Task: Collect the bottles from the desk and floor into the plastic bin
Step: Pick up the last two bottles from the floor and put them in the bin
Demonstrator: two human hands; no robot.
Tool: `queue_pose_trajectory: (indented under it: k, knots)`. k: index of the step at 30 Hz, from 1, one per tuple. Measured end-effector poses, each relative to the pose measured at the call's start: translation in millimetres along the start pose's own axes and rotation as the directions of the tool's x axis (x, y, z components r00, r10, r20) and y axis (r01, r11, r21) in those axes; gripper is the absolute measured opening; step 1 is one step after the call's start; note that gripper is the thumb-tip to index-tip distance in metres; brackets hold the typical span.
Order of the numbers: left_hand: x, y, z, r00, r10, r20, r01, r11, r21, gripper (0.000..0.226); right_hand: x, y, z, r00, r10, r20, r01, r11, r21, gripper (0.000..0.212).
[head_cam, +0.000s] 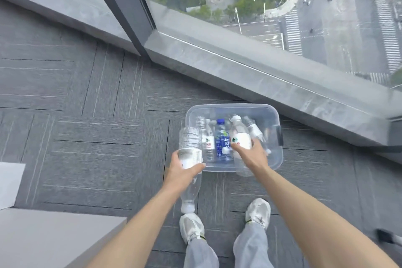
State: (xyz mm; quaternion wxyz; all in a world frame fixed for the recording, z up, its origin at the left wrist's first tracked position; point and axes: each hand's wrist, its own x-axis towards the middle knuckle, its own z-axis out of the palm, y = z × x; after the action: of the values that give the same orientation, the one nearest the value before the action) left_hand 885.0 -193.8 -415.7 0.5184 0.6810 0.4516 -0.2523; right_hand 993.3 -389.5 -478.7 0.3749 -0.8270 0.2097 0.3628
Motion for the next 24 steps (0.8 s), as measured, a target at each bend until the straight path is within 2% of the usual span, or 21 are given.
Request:
queue_pose_trajectory:
  k: [2, 6, 9, 12, 17, 20, 24]
  knots:
    - [12.8, -8.9, 10.8, 1.0, -0.013, -0.022, 0.012, 1.0, -0.009, 0.078, 17.5, 3.6, 6.1, 1.0, -0.022, 0.019, 0.021, 0.999, 0.03, 0.105]
    - [20.9, -19.7, 26.7, 0.998, -0.054, -0.039, 0.053, 0.998, -0.032, 0.087, 24.4, 20.4, 3.5, 0.999, -0.018, 0.047, 0.018, 1.0, -0.015, 0.093]
    - [8.7, -16.2, 33.7, 0.996, -0.07, -0.052, 0.068, 0.997, -0.047, 0.082, 4.5, 25.3, -9.0, 0.999, -0.009, 0.05, 0.009, 1.0, 0.002, 0.084]
    - [-9.4, -5.0, 38.8, 0.995, -0.094, -0.031, 0.093, 0.994, -0.049, 0.087, -21.0, 28.0, -24.6, 0.999, 0.013, 0.047, -0.013, 1.0, 0.009, 0.074]
    - [-36.7, 23.6, 47.6, 0.999, -0.047, 0.013, 0.048, 0.999, -0.006, 0.079, -52.3, 26.8, -44.6, 0.999, 0.011, 0.045, -0.012, 0.999, 0.033, 0.066]
    - [-50.1, 40.5, 54.6, 0.999, 0.0, 0.039, 0.0, 1.0, -0.003, 0.089, -70.5, 20.3, -55.0, 0.999, -0.015, 0.038, 0.012, 0.998, 0.065, 0.063]
    - [-60.4, 62.6, 63.4, 0.999, -0.009, 0.05, 0.008, 1.0, 0.022, 0.096, -87.0, 16.1, -69.4, 0.999, -0.033, 0.024, 0.031, 0.997, 0.075, 0.062]
